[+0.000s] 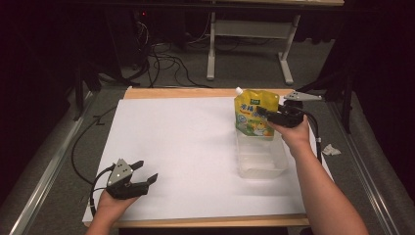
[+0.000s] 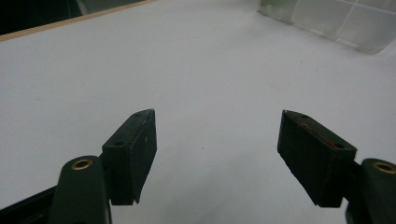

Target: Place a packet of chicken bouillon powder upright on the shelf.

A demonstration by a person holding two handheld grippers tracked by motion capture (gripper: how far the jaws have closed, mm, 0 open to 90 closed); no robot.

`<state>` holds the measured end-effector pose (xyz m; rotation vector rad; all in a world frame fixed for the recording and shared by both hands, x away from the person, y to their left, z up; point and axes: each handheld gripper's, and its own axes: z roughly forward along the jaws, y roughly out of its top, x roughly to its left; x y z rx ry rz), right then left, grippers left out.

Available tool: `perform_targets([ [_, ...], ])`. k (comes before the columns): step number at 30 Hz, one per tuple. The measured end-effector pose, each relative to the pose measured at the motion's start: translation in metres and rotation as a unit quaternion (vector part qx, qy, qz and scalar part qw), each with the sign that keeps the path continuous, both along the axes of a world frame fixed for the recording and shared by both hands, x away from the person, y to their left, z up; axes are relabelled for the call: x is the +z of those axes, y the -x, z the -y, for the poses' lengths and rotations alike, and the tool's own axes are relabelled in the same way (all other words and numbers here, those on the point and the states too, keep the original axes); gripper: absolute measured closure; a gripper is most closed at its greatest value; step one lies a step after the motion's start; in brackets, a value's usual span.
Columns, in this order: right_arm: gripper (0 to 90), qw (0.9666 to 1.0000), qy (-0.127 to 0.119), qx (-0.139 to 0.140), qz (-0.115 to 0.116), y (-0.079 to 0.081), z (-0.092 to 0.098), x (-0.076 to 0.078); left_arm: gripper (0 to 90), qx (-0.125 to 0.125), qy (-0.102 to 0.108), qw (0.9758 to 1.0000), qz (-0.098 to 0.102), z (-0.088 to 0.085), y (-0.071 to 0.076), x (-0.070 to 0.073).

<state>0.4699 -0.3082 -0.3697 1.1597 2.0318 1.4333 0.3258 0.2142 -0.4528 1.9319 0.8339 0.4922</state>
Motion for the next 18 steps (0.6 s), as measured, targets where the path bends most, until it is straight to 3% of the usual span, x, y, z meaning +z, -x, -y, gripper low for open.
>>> perform_targets([
  [4, 35.0, 0.9998, 0.006, -0.019, 0.004, 0.0008, -0.0009, 0.002, 28.8, 0.001, 0.0, 1.0, 0.001, 0.0, 0.0001, 0.0001],
  [10, 18.8, 0.999, 0.019, -0.04, 0.002, 0.0029, 0.0005, 0.0054, 27.6, 0.004, 0.0, 1.0, 0.001, 0.0, -0.0002, 0.0002],
  [18, 15.3, 0.999, 0.019, -0.04, -0.003, 0.0094, 0.0035, 0.0096, 26.8, 0.007, 0.005, 1.0, 0.002, 0.0003, -0.0004, 0.0008],
])
